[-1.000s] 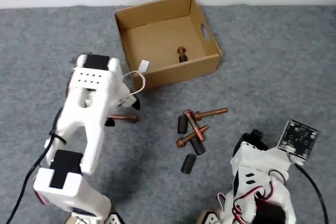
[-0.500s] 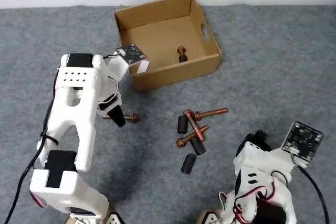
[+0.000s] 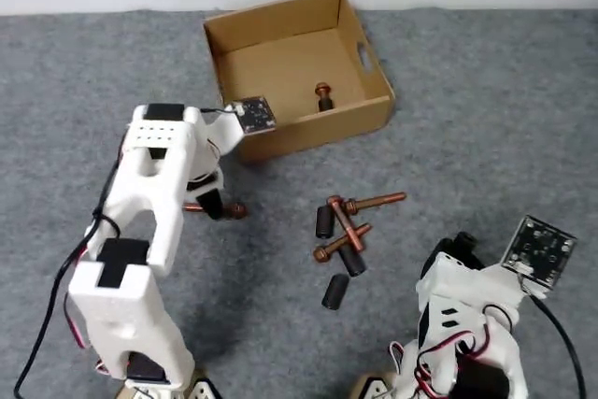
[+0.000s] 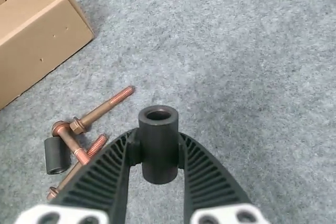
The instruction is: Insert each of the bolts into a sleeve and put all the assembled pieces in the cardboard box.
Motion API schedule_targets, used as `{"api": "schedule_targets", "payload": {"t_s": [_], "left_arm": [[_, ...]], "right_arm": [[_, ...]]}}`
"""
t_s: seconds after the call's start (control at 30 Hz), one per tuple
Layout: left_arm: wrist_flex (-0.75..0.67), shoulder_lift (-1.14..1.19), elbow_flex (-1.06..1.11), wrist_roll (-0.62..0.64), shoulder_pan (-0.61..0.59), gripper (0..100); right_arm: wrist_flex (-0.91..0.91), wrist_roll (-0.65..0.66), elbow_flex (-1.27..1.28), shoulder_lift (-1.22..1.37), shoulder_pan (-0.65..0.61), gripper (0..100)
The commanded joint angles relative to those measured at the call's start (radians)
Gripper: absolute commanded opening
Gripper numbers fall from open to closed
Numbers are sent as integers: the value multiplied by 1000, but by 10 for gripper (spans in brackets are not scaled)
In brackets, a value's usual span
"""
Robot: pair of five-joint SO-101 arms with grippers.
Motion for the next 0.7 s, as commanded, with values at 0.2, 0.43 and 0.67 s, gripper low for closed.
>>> {"api": "schedule_targets", "payload": {"t_s": [0.2, 0.43, 0.67], "left_arm": [[-58, 83, -41, -9, 68, 267], [-58, 124, -68, -9, 69, 121], [-34, 100, -82, -6, 103, 8]], "right_arm": [[-31, 12, 9, 4, 13, 8], [-31, 12, 11, 4, 12, 8], [-31, 12, 11, 4, 12, 8]]}}
